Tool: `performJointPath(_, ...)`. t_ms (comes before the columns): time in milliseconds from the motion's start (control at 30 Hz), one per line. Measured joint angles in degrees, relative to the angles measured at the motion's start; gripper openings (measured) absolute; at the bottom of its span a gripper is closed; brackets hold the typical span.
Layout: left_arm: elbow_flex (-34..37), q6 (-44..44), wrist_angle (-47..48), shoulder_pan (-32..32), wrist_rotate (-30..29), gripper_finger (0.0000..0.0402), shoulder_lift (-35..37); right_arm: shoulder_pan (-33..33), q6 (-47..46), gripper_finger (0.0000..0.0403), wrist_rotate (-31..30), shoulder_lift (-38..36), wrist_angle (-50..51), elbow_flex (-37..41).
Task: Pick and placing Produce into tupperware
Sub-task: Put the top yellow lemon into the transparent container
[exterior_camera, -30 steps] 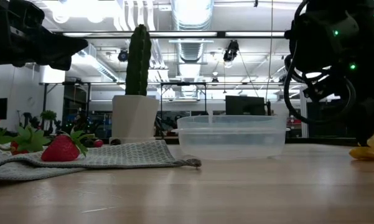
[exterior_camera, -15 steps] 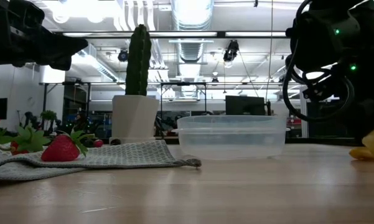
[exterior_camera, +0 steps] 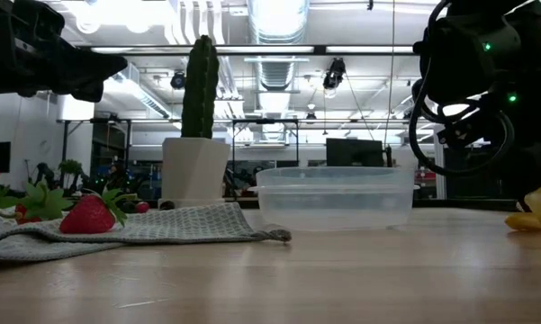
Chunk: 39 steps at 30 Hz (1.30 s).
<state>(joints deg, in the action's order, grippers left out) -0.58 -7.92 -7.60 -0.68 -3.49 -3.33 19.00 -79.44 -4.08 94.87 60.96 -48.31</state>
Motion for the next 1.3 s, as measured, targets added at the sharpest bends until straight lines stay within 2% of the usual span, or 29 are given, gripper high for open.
performJointPath(667,-0.07,-0.02,-0.11,-0.01,-0.13,0.0000,0.00,0.00,6.01,0.0196,0.31,-0.30,1.39,-1.08)
performJointPath(867,-0.07,-0.02,-0.24,-0.01,-0.20,0.0000,0.01,-0.02,6.05,0.0196,-0.92,-1.22,4.44,-2.23)
performJointPath(1067,-0.07,-0.02,-1.03,0.01,-0.22,0.0000,0.04,-0.07,7.63,0.0196,-4.70,-2.88,4.34,-5.31)
performJointPath(1300,-0.07,-0.02,-1.03,0.02,-0.28,0.0000,0.09,-0.38,12.97,0.0196,-14.16,-4.48,4.01,-12.22)
